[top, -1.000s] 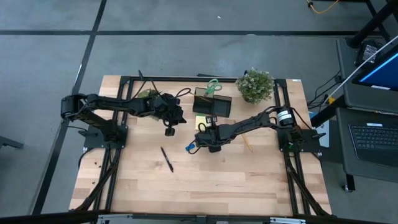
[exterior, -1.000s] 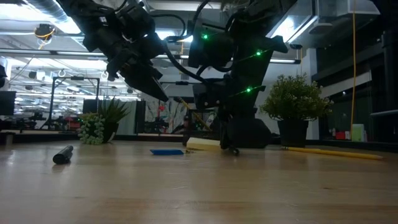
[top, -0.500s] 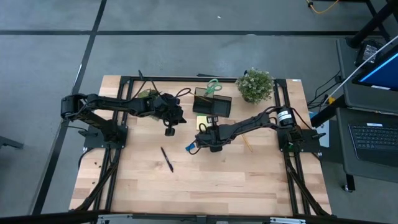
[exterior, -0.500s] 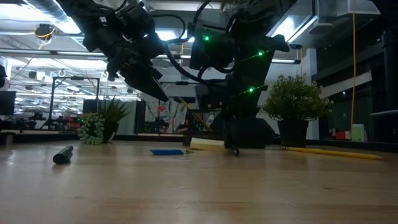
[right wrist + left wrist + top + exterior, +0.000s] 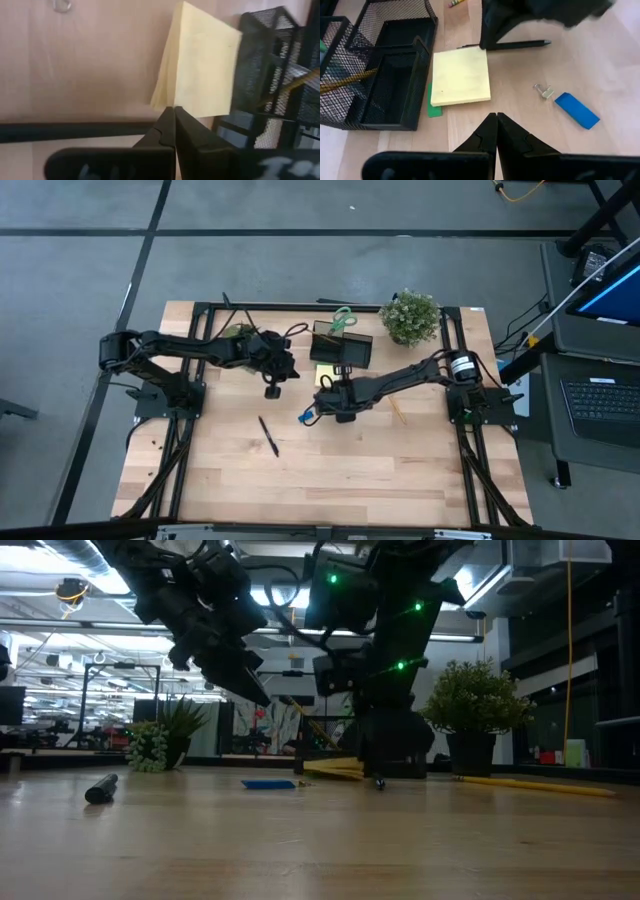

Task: Pick and place office supplies into organizer
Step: Put the yellow sticky notes into the black desk organizer

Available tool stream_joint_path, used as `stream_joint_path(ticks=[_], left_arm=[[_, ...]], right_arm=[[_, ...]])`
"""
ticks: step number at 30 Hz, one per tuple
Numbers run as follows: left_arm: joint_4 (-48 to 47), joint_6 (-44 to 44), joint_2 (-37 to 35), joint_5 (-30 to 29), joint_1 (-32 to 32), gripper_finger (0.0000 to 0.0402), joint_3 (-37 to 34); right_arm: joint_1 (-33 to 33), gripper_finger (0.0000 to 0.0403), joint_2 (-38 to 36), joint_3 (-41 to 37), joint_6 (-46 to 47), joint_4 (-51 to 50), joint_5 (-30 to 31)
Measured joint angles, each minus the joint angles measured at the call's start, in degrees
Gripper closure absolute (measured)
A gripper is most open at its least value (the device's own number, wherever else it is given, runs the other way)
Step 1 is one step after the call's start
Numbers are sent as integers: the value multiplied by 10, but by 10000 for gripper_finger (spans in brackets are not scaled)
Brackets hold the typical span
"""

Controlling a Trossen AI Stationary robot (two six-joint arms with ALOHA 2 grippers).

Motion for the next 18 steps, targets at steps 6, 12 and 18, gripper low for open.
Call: stream_joint_path(ticks=[6,12,18], left_arm=[[8,11,42,-54,-6,400,0],[70,67,108,-106,-38,398,0],[102,137,141,-184,-75,375,0]], right_arm=[[0,403,-15,0,3,2,2],[0,403,-15,0,2,2,1],[-1,403,-16,0,3,2,2]])
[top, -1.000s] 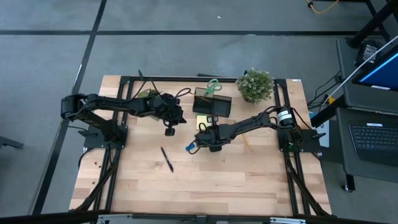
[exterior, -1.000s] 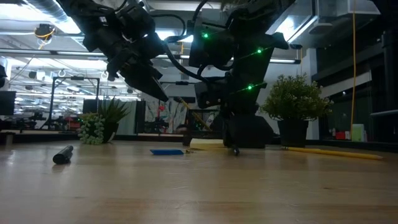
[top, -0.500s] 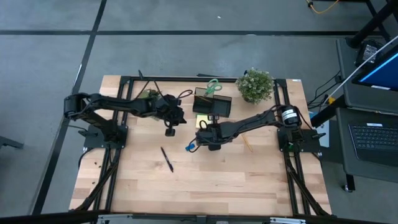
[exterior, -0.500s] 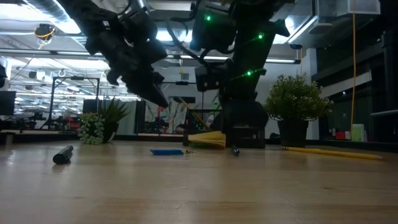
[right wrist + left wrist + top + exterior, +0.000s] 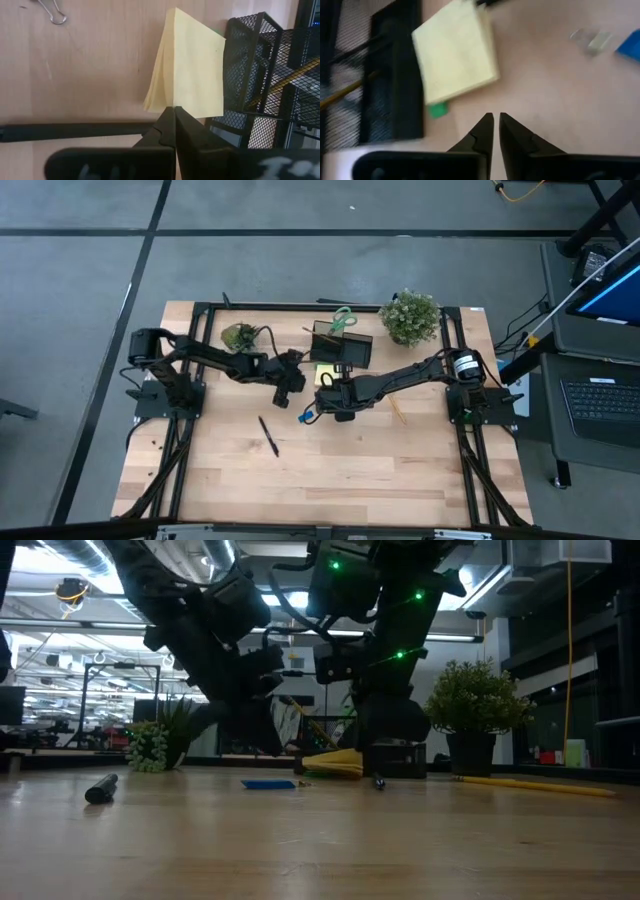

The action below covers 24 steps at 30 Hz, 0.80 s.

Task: Pick and place office supplies into organizer
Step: Put the yellow sticky notes into the black desk organizer

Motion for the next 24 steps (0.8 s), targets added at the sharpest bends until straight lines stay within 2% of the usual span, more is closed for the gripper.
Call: stream_joint_path(ticks=[2,4,9,15,24], left_arm=[[2,-3,0,-46,-8,364,0],[2,-4,0,-65,-14,354,0],[17,23,0,-56,-38,332,0],[43,50,0,-75,-57,312,0],[43,40,0,-91,-58,294,0]], right_arm=[[0,403,0,0,0,0,0],[0,403,0,0,0,0,0],[0,403,0,0,0,3,0],[-1,403,0,0,-1,4,0],[-1,403,0,0,-2,4,-3]])
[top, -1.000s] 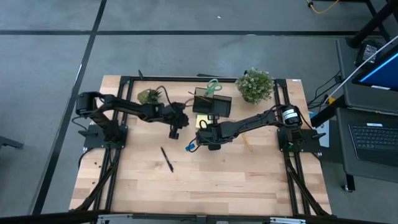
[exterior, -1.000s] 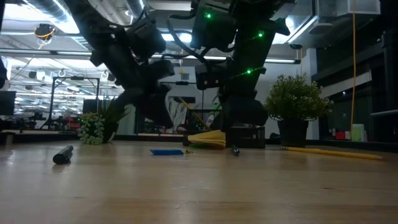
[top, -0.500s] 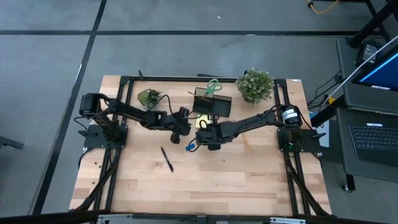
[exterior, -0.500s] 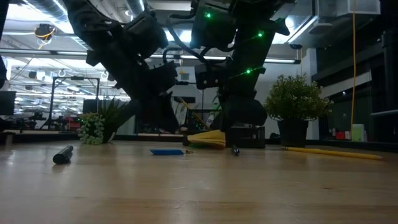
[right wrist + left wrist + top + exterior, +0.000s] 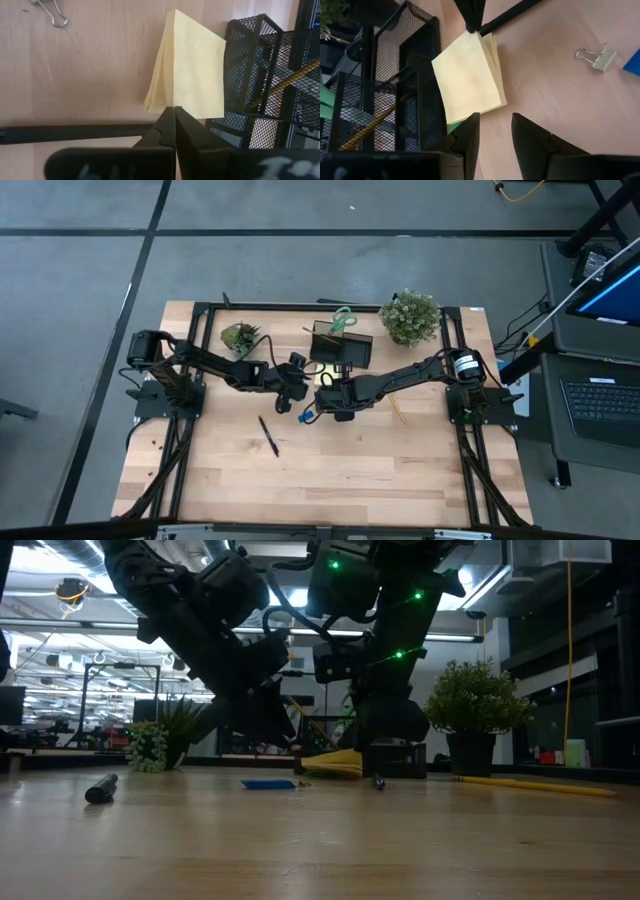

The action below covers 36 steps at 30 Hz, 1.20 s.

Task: Pick and place office supplies into organizer
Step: Put the yellow sticky notes into the black desk organizer

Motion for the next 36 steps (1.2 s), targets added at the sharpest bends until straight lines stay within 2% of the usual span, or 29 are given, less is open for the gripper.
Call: stream_joint_path(ticks=[5,10,22,36], left_arm=[[0,0,0,-33,0,293,0],[0,0,0,-50,-6,299,0],[0,-1,0,-55,-16,305,0],[0,-16,0,-56,-16,312,0]], right_arm=[[0,403,0,0,-1,-2,0],[0,403,0,7,0,-29,28],[-4,403,-1,65,-1,-124,89],[-47,403,-1,67,21,-207,131]])
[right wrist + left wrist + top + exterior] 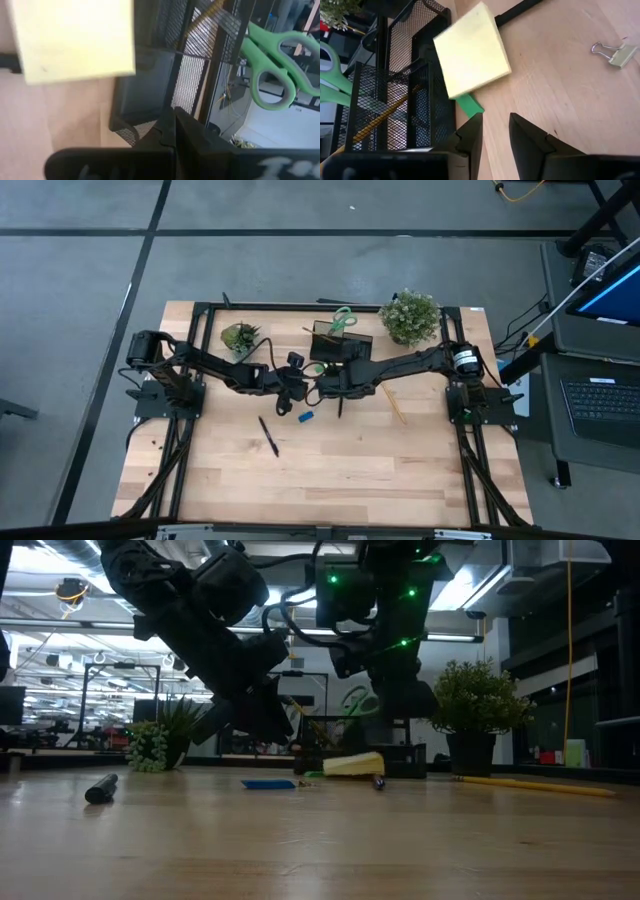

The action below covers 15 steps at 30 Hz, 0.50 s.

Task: Pick and place office supplies into organizer
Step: Put the yellow sticky notes into the black desk organizer

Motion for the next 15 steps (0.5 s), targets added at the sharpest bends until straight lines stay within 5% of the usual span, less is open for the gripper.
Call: stream_joint_path(ticks=[8,15], left_arm=[[0,-14,0,0,0,316,0],[-2,-15,0,0,0,330,0]], right_arm=[[-12,403,0,0,-5,0,-5],[-3,403,-40,-1,9,25,-79]])
